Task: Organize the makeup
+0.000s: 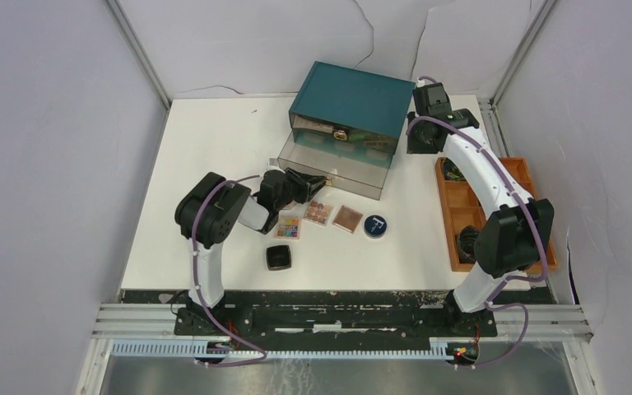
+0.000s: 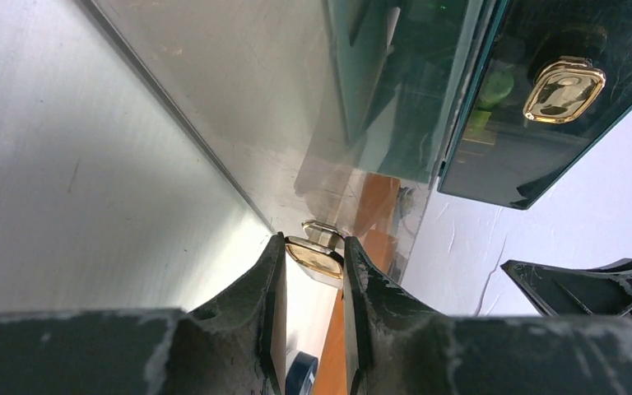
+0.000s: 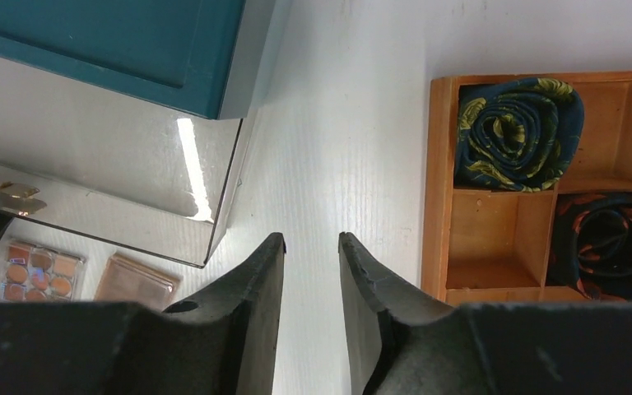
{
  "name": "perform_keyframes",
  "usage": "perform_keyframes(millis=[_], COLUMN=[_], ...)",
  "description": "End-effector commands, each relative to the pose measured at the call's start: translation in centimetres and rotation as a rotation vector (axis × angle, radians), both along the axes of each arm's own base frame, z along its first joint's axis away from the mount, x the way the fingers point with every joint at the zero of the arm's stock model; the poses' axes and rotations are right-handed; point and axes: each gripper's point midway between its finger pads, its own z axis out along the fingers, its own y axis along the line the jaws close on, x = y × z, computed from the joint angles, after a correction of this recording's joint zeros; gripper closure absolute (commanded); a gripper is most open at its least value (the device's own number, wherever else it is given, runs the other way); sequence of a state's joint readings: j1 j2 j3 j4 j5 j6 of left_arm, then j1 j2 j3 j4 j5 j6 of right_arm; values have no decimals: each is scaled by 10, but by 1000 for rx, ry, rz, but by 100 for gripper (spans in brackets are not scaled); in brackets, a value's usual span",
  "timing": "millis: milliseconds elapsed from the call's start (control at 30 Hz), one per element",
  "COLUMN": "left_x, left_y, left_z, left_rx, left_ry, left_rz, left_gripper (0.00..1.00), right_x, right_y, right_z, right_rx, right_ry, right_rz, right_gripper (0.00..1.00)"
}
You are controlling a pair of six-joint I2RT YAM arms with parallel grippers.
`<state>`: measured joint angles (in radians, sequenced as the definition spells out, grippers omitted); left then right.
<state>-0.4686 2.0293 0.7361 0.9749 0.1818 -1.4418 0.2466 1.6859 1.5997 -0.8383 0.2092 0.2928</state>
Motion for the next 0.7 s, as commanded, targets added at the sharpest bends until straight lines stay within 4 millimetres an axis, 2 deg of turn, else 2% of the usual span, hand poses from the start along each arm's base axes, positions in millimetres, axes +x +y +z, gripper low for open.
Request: perform_keyframes(millis=[0,67,133,233,433,467,500,667], left_x=[-10,-10,-7,-4,-8,-10,-13,-33], left_y=[1,0,-3,-5,7,10,13,31], left_z=[-1,0,6,22,57,63,69,89], left_rx=[79,113,171,235,365,386,403,464], left_ry=[-43,-50,-85,-136,-226,-238,-250,-314], left_rz=[-57,-75,-114,-163,-204,-206,-212,-242], left_gripper=[76,55,41,31,10,3,0,1], right_x=[2,1,-2,-5,-18,-22,-27,-58], right_y=[1,0,0,0,2,3,3,9], right_z=[13,14,17,21,26,26,24,12], right_rx=[24,24,24,31,54,63,68,101], right_ry=[-47,-46,-47,-50,-42,-39,-33,7], right_rz=[-6,-4,-3,-3,8,12,13,27], right_gripper=[60,50,42,35,33,34,34,33])
